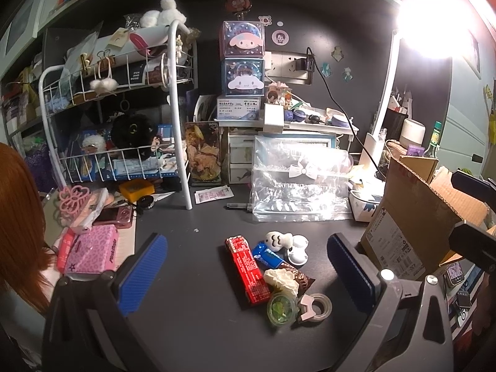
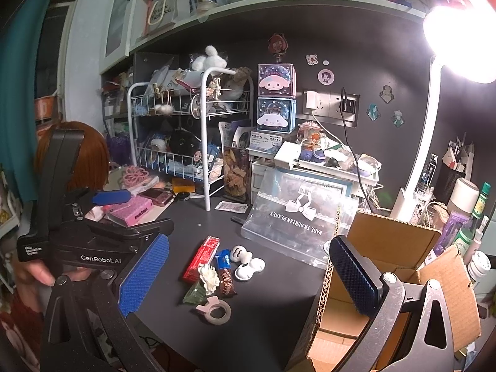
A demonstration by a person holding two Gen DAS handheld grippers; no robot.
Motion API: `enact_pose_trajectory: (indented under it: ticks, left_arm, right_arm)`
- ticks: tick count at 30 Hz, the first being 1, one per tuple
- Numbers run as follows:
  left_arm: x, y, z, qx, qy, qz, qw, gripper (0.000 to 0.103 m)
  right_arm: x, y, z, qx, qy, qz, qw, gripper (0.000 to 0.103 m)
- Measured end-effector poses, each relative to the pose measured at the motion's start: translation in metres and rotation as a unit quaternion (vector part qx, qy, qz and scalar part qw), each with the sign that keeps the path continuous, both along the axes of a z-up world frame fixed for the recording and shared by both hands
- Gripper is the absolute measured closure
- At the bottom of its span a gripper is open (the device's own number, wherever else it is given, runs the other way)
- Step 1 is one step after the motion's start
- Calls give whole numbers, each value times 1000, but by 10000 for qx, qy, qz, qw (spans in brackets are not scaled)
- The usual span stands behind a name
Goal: Organize objects
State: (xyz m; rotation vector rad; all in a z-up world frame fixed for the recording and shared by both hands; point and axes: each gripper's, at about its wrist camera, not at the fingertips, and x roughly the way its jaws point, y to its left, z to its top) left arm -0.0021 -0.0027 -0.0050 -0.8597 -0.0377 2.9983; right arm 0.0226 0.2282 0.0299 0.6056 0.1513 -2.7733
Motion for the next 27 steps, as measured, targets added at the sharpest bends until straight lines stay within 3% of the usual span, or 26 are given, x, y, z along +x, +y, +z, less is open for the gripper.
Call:
enact_pose_trajectory:
  ticks: [27]
  left_arm:
    - [-1,-1,-2,-17,-23,-28,10000,0]
  right_arm:
    - [-1,-4,-2,50,-23,38,10000,0]
